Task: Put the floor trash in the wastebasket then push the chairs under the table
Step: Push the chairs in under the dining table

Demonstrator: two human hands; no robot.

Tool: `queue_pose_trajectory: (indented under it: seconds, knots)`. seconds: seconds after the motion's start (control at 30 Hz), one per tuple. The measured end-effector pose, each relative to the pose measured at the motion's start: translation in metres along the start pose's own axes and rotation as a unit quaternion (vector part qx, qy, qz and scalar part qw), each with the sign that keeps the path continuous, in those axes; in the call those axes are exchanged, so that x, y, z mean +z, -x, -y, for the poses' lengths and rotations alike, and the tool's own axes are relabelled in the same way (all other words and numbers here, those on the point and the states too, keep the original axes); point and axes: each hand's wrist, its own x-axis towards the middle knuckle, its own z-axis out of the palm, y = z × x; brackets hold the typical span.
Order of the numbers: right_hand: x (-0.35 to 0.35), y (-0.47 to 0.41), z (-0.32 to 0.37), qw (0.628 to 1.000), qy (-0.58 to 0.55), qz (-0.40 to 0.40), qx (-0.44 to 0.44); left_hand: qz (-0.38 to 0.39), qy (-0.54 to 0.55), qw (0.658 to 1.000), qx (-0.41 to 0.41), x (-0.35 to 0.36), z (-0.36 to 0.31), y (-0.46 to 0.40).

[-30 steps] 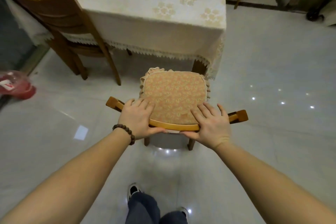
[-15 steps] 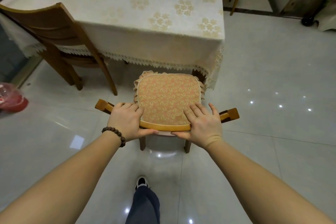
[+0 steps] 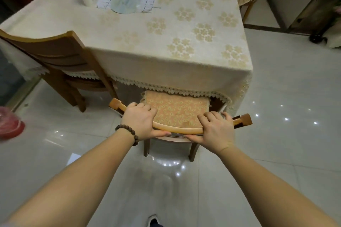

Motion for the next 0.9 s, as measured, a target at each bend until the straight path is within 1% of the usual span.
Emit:
queue_pose_trajectory:
  seconds: [0.1,0.23,0.6,0.9]
  knots:
    - [0.003,-0.021,0.004,1.0,0.006,-0.017,0.011,0.007,-0.006,1.0,0.016,0.0,0.018,-0.022]
    - [0.006,-0.051,0.001,1.0,0.016,-0.005,0.011,0.017,-0.014,1.0,0.021,-0.003,0.034,-0.048]
    - [0.026,-0.13,-0.05,1.0,0.024,0.019,-0.001,-0.001,-0.007,1.0,0.001,-0.005,0.037,-0.128]
    - [0.045,-0.217,-0.081,1.0,-0.008,0.002,-0.016,0.016,-0.013,1.0,-0.009,-0.004,0.067,-0.217]
